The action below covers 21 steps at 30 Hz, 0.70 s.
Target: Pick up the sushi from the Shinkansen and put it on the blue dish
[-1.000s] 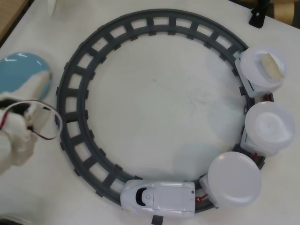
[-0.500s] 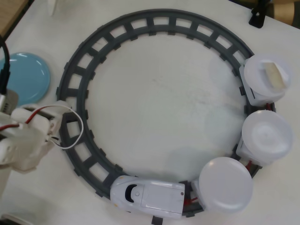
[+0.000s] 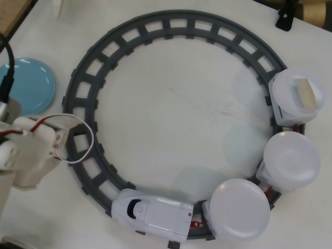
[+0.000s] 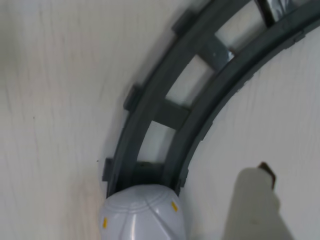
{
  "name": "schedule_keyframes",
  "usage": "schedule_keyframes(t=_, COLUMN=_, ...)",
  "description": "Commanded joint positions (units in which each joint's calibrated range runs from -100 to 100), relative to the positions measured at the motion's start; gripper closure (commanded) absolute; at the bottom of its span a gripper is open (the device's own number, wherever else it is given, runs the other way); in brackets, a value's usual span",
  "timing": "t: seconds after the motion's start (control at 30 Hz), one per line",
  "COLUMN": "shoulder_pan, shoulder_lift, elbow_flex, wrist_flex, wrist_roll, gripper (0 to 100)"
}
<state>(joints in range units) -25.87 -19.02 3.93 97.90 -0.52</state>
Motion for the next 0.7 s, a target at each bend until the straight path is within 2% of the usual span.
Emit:
schedule_keyframes(t=0.0, shoulder_pan=1.66, shoulder_lift=4.3, elbow_flex=-6.46, wrist_flex=1.42, wrist_roll=0.31, gripper=72)
schedule_keyframes(t=0.07, shoulder_pan=3.77, shoulder_lift=6.29, elbow_flex=-7.18, wrist_flex=1.34, wrist_roll=0.73, gripper=72)
schedule_keyframes(t=0.3, shoulder_pan=10.9, shoulder_lift=11.35, elbow_flex=-10.16, wrist_flex=1.34, wrist_roll=7.37, gripper=72)
schedule_keyframes(t=0.67, shoulder_pan=24.02, shoulder_lift=11.43, elbow_flex=-10.61, wrist_flex=1.34, wrist_roll=20.5, gripper=72)
